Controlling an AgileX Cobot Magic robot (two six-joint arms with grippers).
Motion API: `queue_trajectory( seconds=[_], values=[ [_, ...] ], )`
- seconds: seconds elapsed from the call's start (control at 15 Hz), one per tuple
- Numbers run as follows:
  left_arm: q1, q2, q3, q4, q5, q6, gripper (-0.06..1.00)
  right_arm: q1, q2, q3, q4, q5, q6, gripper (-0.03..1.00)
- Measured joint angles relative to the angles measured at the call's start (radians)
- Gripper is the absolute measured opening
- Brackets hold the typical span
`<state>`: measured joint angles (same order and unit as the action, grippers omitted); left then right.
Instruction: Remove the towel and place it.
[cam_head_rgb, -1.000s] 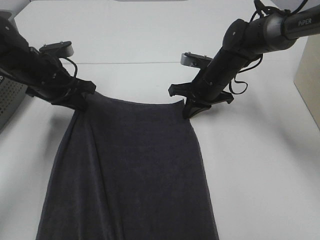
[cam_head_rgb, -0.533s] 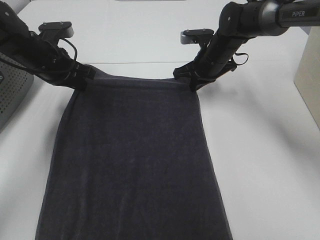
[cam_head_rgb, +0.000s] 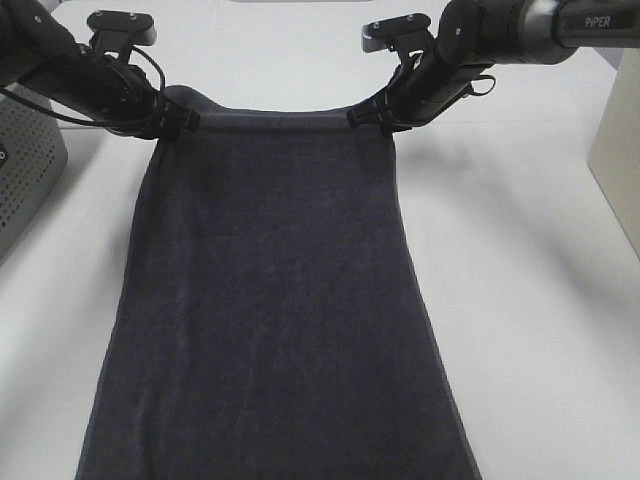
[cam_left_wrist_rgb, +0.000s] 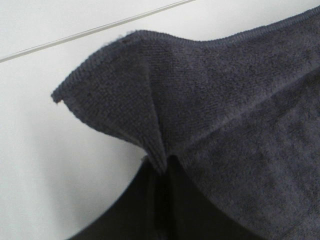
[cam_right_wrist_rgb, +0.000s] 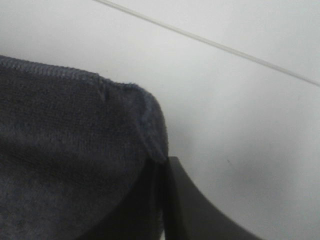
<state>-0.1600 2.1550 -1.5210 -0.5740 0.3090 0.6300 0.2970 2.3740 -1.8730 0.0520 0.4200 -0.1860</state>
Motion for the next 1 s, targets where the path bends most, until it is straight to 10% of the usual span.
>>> queue_trajectory(
  seconds=[0.4,1.0],
  values=[
    [-0.005,0.108,-0.115,-0.006,-0.091,0.004,0.01,0.0,0.004,0.0,-0.026,-0.236,0.0,0.01],
    [-0.04,0.302,-0.357,-0.006,-0.123,0.004,0.01,-0.036,0.071,0.0,-0.02,-0.33,0.0,0.01]
  ],
)
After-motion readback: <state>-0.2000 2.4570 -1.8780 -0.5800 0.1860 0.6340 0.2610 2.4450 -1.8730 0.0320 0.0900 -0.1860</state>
